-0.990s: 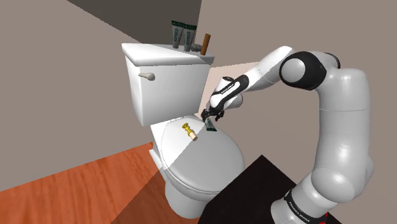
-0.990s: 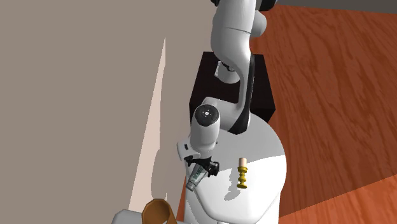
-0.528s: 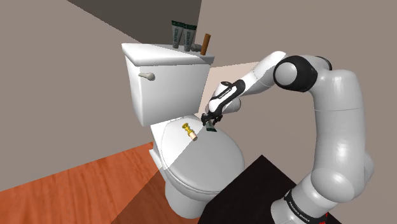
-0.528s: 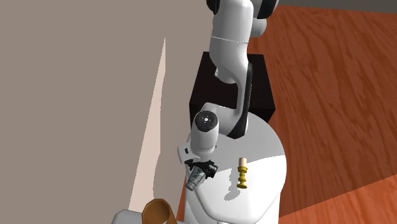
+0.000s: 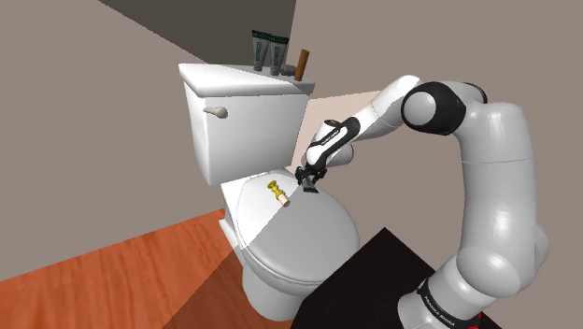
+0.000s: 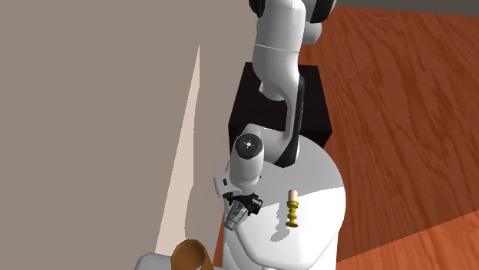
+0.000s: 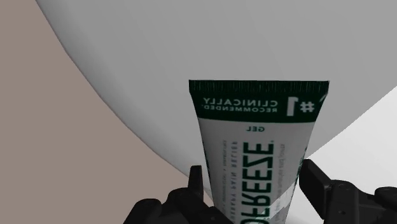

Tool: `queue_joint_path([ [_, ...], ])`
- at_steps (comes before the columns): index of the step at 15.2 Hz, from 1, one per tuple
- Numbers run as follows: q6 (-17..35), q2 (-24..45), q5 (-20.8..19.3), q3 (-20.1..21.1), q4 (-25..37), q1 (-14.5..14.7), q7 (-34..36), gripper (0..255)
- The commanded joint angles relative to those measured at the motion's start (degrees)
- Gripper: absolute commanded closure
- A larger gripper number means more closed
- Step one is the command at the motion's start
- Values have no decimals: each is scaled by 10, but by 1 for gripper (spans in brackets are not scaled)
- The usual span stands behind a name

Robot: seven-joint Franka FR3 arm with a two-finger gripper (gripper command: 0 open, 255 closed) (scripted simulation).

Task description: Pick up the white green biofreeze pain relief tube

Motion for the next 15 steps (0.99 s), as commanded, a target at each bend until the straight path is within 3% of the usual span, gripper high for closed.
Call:
queue_joint_path([
  [1,0,0,0,0,0,0,0,255],
  [15,-74,-92,-8,-9,-18,7,5,255],
])
